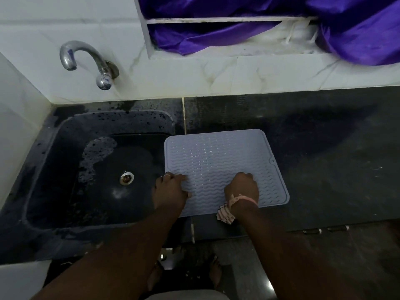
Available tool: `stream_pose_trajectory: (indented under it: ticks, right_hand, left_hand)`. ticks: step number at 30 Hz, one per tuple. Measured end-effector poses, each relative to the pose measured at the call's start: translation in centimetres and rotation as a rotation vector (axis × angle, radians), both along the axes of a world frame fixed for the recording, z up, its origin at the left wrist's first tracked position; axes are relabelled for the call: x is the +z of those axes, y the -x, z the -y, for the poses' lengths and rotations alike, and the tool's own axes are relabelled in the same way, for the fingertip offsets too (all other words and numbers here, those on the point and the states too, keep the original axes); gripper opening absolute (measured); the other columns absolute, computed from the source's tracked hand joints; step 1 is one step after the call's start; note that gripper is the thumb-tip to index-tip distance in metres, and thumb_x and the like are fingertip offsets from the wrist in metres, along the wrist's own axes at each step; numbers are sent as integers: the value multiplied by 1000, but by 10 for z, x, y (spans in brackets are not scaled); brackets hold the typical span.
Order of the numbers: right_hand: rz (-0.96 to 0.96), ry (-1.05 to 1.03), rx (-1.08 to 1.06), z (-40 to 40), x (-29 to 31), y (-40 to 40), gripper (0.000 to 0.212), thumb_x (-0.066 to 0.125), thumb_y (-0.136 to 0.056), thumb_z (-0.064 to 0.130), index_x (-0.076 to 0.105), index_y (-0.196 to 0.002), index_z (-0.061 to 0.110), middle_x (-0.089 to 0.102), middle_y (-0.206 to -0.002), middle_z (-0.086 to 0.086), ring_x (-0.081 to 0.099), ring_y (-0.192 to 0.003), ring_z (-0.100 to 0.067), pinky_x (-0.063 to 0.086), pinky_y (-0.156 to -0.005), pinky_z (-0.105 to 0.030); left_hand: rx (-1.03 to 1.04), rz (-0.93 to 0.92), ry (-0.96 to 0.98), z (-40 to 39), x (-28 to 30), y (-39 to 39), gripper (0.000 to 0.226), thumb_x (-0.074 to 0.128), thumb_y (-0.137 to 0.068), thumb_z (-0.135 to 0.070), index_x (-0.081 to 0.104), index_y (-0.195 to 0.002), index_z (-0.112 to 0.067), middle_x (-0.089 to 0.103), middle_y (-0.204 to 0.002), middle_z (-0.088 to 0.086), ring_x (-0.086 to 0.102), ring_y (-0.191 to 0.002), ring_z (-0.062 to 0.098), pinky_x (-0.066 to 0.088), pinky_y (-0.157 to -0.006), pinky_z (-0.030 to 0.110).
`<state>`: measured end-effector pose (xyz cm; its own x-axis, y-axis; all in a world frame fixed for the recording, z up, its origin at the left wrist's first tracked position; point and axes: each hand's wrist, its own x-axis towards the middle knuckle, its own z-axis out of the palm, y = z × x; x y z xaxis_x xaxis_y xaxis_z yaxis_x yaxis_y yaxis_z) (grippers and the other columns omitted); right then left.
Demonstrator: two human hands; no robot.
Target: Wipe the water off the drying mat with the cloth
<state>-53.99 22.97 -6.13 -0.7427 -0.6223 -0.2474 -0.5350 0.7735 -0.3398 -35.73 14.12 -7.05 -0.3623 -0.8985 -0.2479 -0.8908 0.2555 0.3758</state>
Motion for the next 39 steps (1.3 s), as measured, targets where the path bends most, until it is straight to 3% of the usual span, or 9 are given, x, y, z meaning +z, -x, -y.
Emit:
stream_pose_trajectory:
  ticks: [7,10,12,15,22,28,33,36,39]
  right_hand:
    - [-42,7,127,8,-6,-18,13,56,-90,7,65,-98,2,59,-113,-18,60,-99,-29,52,-83,-34]
    - [-33,-3,157,18,-5,-20,14,55,-91,8,64,-100,2,59,-113,-18,59,-99,-28,52,-87,-34]
    - [-13,-14,172,24,-5,-30,14,55,-90,8,64,-99,2,59,-112,-18,59,-100,-29,50,-88,-34]
    - [24,-5,179,34,-1,-51,10,57,-90,10,63,-95,3,58,-110,-17,59,-100,-28,51,-87,-35]
    - [68,-5,228,52,-2,-92,9,57,-87,9,62,-92,3,58,-107,-16,61,-97,-28,54,-83,-36]
    - [55,-20,267,66,-4,-119,14,60,-87,14,62,-96,4,58,-110,-15,60,-101,-28,54,-87,-36]
    - [122,12,275,81,-6,-143,25,63,-92,29,65,-97,5,60,-105,-12,62,-98,-27,54,-84,-34]
    - [186,19,302,87,-7,-159,13,60,-90,19,60,-81,9,63,-95,-11,63,-86,-24,54,-73,-31]
    - [370,43,253,92,-4,-153,28,59,-88,12,50,-61,8,59,-69,-8,54,-61,-15,45,-52,-26]
  left_hand:
    - [97,-158,-37,3,-6,-7,79,88,-65,-42,51,-134,-39,33,-146,3,38,-131,30,37,-109,45]
    - [309,-434,-209,1,-9,-10,108,96,-57,-27,33,-144,-27,34,-150,11,41,-134,31,42,-110,47]
    - [404,-602,-369,1,-8,-12,113,95,-60,-14,29,-151,-15,41,-151,10,44,-135,25,40,-108,36]
    - [429,-677,-423,3,-11,-11,92,94,-62,-10,47,-141,-10,58,-133,-1,56,-116,13,46,-94,26]
    - [792,-879,-586,16,-27,-33,27,68,-91,-2,70,-117,-4,74,-112,13,71,-102,28,57,-94,47]
    - [786,-964,-793,22,-34,-46,23,63,-94,-2,71,-116,-2,76,-108,15,73,-102,32,56,-96,52]
    - [750,-999,-844,22,-28,-52,24,56,-97,2,70,-116,0,75,-108,17,72,-102,32,58,-94,45]
    - [782,-1018,-930,23,-29,-56,28,51,-97,2,69,-119,2,74,-109,21,71,-103,36,58,-93,47]
    - [780,-963,-969,24,-25,-59,28,48,-99,-7,73,-112,-2,75,-107,20,72,-101,35,60,-87,46]
